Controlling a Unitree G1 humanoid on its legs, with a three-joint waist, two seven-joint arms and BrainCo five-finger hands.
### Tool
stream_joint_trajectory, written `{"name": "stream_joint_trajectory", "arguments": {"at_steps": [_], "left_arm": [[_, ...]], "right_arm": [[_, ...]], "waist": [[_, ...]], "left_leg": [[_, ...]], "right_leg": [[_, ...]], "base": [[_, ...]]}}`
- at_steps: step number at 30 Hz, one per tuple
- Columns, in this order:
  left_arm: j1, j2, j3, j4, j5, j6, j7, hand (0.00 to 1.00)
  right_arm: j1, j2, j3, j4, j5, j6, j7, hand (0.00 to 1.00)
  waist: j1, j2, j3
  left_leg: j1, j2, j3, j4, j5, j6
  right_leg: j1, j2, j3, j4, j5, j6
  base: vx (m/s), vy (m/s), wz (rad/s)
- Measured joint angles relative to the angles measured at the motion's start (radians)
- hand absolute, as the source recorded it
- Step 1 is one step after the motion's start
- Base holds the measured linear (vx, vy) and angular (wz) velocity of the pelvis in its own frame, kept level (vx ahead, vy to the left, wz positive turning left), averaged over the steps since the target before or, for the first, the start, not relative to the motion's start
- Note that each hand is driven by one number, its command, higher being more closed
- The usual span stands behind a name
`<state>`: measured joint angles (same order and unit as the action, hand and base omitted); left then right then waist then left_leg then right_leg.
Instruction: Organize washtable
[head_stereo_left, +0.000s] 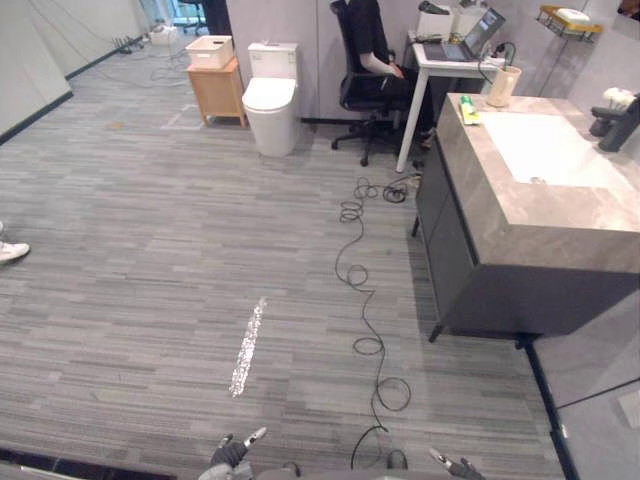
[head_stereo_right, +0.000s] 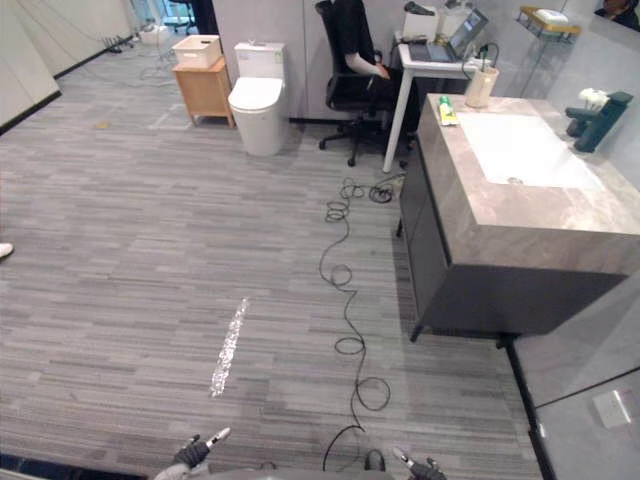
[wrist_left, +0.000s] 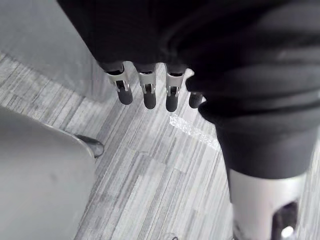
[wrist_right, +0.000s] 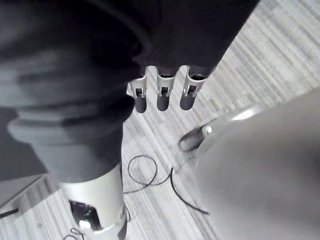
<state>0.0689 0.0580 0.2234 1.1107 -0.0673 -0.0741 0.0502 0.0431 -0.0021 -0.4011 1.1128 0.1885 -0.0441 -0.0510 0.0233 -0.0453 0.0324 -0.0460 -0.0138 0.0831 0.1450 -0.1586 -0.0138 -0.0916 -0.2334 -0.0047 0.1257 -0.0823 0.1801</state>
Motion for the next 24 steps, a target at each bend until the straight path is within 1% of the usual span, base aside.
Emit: {"name": "stream_joint_trajectory", "arguments": {"at_steps": [1, 2, 3, 4, 5, 6, 7, 8, 9, 10, 11, 12, 13, 14, 15, 16, 17, 18, 19, 20, 21, 22, 23, 24], "left_arm": [[0.000, 0.003, -0.023, 0.000, 0.001, 0.000, 0.000, 0.00], [-0.001, 0.005, -0.039, 0.003, 0.001, -0.002, 0.001, 0.00], [-0.001, 0.006, -0.040, 0.013, 0.002, -0.003, 0.001, 0.00], [-0.003, 0.011, -0.062, 0.023, 0.003, -0.001, 0.001, 0.00], [-0.013, 0.006, -0.064, 0.007, 0.002, -0.002, 0.001, 0.00], [-0.010, 0.009, -0.063, -0.004, 0.003, -0.003, 0.001, 0.00], [-0.011, 0.017, -0.062, -0.003, 0.003, -0.002, -0.001, 0.00], [-0.014, 0.016, -0.062, -0.002, 0.003, -0.002, -0.003, 0.00], [-0.017, 0.013, -0.060, -0.001, 0.003, -0.002, -0.004, 0.00], [-0.021, 0.004, -0.053, -0.001, 0.003, -0.002, -0.004, 0.00], [-0.027, -0.004, -0.050, -0.002, 0.003, -0.002, -0.005, 0.00], [-0.038, -0.018, -0.023, -0.002, 0.003, -0.002, -0.005, 0.00], [-0.044, -0.026, -0.015, -0.002, 0.003, -0.002, -0.005, 0.00], [-0.050, -0.036, -0.013, -0.002, 0.003, -0.002, -0.006, 0.00], [-0.051, -0.049, -0.007, -0.005, 0.004, -0.004, -0.007, 0.00], [-0.051, -0.064, 0.025, -0.006, 0.010, -0.005, -0.008, 0.00], [-0.048, -0.071, 0.034, -0.006, 0.017, -0.005, -0.008, 0.00], [-0.045, -0.083, 0.038, -0.006, 0.036, -0.006, -0.008, 0.00], [-0.043, -0.090, 0.047, -0.006, 0.041, -0.007, -0.009, 0.00], [-0.045, -0.096, 0.055, -0.005, 0.041, -0.008, -0.009, 0.00], [-0.044, -0.098, 0.055, -0.005, 0.041, -0.008, -0.010, 0.00], [-0.038, -0.101, 0.055, -0.002, 0.041, -0.007, -0.015, 0.00], [-0.040, -0.104, 0.064, -0.003, 0.042, -0.007, -0.023, 0.00], [-0.044, -0.105, 0.064, -0.007, 0.042, -0.007, -0.027, 0.00]], "right_arm": [[-0.002, -0.004, 0.001, 0.000, 0.006, -0.006, 0.003, 0.00], [0.008, -0.013, -0.003, 0.001, 0.010, -0.012, 0.007, 0.00], [0.010, -0.015, -0.002, -0.001, 0.012, -0.014, 0.007, 0.00], [0.019, -0.011, -0.003, -0.008, 0.016, -0.021, 0.008, 0.00], [0.034, -0.005, -0.002, -0.017, 0.025, -0.024, 0.007, 0.00], [0.036, 0.001, -0.004, -0.020, 0.035, -0.025, 0.008, 0.00], [0.034, 0.007, 0.002, -0.027, 0.040, -0.027, 0.011, 0.00], [0.037, 0.013, -0.001, -0.035, 0.042, -0.030, 0.011, 0.00], [0.040, 0.016, -0.007, -0.037, 0.044, -0.032, 0.011, 0.00], [0.043, 0.019, -0.024, -0.037, 0.045, -0.036, 0.011, 0.00], [0.047, 0.022, -0.036, -0.038, 0.046, -0.036, 0.010, 0.00], [0.049, 0.023, -0.056, -0.039, 0.046, -0.035, 0.011, 0.00], [0.050, 0.024, -0.069, -0.038, 0.045, -0.035, 0.011, 0.00], [0.052, 0.027, -0.087, -0.037, 0.045, -0.031, 0.010, 0.00], [0.062, 0.028, -0.113, -0.036, 0.044, -0.022, 0.008, 0.00], [0.076, 0.028, -0.113, -0.035, 0.042, -0.016, 0.008, 0.00], [0.088, 0.028, -0.112, -0.033, 0.039, -0.013, 0.009, 0.00], [0.092, 0.017, -0.112, -0.033, 0.037, -0.013, 0.009, 0.00], [0.091, 0.012, -0.113, -0.033, 0.036, -0.013, 0.008, 0.00], [0.084, 0.004, -0.114, -0.035, 0.039, -0.016, 0.008, 0.00], [0.078, 0.003, -0.114, -0.037, 0.042, -0.018, 0.007, 0.00], [0.067, 0.004, -0.113, -0.038, 0.047, -0.019, 0.007, 0.00], [0.061, 0.007, -0.102, -0.047, 0.053, -0.021, 0.007, 0.00], [0.060, 0.009, -0.086, -0.059, 0.057, -0.022, 0.007, 0.00]], "waist": [[0.000, -0.003, -0.001], [-0.007, 0.004, 0.001], [-0.009, 0.009, 0.001], [-0.017, 0.017, 0.005], [-0.011, 0.019, 0.015], [-0.007, 0.018, 0.029], [-0.014, 0.001, 0.037], [-0.018, -0.006, 0.040], [-0.019, -0.007, 0.043], [-0.020, -0.006, 0.045], [-0.024, -0.002, 0.045], [-0.034, -0.001, 0.044], [-0.037, 0.000, 0.045], [-0.039, 0.002, 0.046], [-0.041, 0.004, 0.048], [-0.044, 0.007, 0.048], [-0.050, 0.019, 0.046], [-0.051, 0.031, 0.035], [-0.051, 0.045, 0.027], [-0.052, 0.065, 0.022], [-0.052, 0.071, 0.022], [-0.058, 0.077, 0.021], [-0.063, 0.078, 0.021], [-0.062, 0.081, 0.023]], "left_leg": [[0.000, -0.023, -0.007, 0.023, -0.013, 0.020], [0.014, -0.037, -0.037, 0.040, -0.022, 0.035], [0.024, -0.042, -0.045, 0.047, -0.025, 0.038], [0.046, -0.048, -0.064, 0.061, -0.031, 0.049], [0.100, -0.043, -0.084, 0.061, -0.041, 0.065], [0.119, -0.040, -0.088, 0.065, -0.053, 0.079], [0.151, -0.032, -0.098, 0.071, -0.074, 0.090], [0.184, -0.015, -0.107, 0.059, -0.088, 0.094], [0.204, -0.007, -0.111, 0.043, -0.090, 0.096], [0.232, 0.005, -0.115, 0.019, -0.091, 0.095], [0.259, 0.017, -0.127, -0.009, -0.096, 0.091], [0.272, 0.026, -0.141, -0.021, -0.109, 0.082], [0.278, 0.030, -0.147, -0.027, -0.114, 0.076], [0.287, 0.033, -0.157, -0.035, -0.120, 0.070], [0.308, 0.039, -0.164, -0.044, -0.131, 0.052], [0.334, 0.051, -0.167, -0.041, -0.146, 0.033], [0.354, 0.068, -0.166, -0.034, -0.149, 0.028], [0.357, 0.101, -0.163, 0.004, -0.155, 0.016], [0.349, 0.118, -0.163, 0.031, -0.159, 0.007], [0.329, 0.146, -0.164, 0.087, -0.154, -0.005], [0.317, 0.157, -0.165, 0.120, -0.149, -0.015], [0.280, 0.171, -0.167, 0.211, -0.122, -0.057], [0.216, 0.177, -0.190, 0.378, -0.082, -0.114], [0.156, 0.176, -0.216, 0.516, -0.031, -0.140]], "right_leg": [[-0.003, -0.023, 0.007, 0.044, -0.012, 0.013], [-0.026, -0.042, 0.010, 0.169, -0.024, 0.005], [-0.062, -0.046, 0.011, 0.265, -0.024, -0.004], [-0.114, -0.046, 0.014, 0.436, 0.009, -0.052], [-0.177, -0.040, 0.052, 0.605, 0.055, -0.066], [-0.209, -0.024, 0.076, 0.696, 0.038, -0.062], [-0.259, 0.026, 0.089, 0.816, -0.045, -0.075], [-0.292, 0.078, 0.066, 0.837, -0.095, -0.087], [-0.301, 0.099, 0.040, 0.815, -0.110, -0.092], [-0.305, 0.119, -0.015, 0.752, -0.119, -0.101], [-0.306, 0.144, -0.078, 0.630, -0.117, -0.105], [-0.307, 0.166, -0.105, 0.479, -0.105, -0.119], [-0.307, 0.179, -0.107, 0.398, -0.087, -0.126], [-0.304, 0.192, -0.099, 0.292, -0.052, -0.140], [-0.285, 0.203, -0.078, 0.201, -0.012, -0.156], [-0.258, 0.210, -0.068, 0.180, 0.051, -0.171], [-0.242, 0.221, -0.078, 0.197, 0.095, -0.181], [-0.239, 0.244, -0.097, 0.229, 0.079, -0.191], [-0.239, 0.257, -0.109, 0.232, 0.064, -0.202], [-0.223, 0.285, -0.124, 0.237, 0.048, -0.230], [-0.215, 0.296, -0.132, 0.236, 0.039, -0.241], [-0.183, 0.321, -0.138, 0.217, 0.026, -0.259], [-0.139, 0.338, -0.142, 0.182, 0.012, -0.266], [-0.108, 0.350, -0.142, 0.159, 0.009, -0.271]], "base": [[0.22, 0.142, 0.38], [0.22, 0.127, 0.41], [0.27, 0.160, 0.58], [0.32, 0.192, 0.56], [0.36, 0.163, 0.48], [0.36, 0.079, 0.25], [0.32, 0.002, 0.17], [0.37, -0.012, 0.22], [0.32, -0.021, 0.24], [0.34, -0.046, 0.28], [0.35, -0.076, 0.41], [0.36, -0.098, 0.41], [0.39, -0.146, 0.42], [0.41, -0.192, 0.45], [0.53, -0.257, 0.61], [0.47, -0.233, 0.62], [0.51, -0.245, 0.52], [0.53, -0.236, 0.28], [0.65, -0.270, 0.10], [0.54, -0.215, -0.01], [0.53, -0.208, -0.02], [0.47, -0.209, 0.06], [0.44, -0.195, 0.07], [0.38, -0.159, -0.08]]}}
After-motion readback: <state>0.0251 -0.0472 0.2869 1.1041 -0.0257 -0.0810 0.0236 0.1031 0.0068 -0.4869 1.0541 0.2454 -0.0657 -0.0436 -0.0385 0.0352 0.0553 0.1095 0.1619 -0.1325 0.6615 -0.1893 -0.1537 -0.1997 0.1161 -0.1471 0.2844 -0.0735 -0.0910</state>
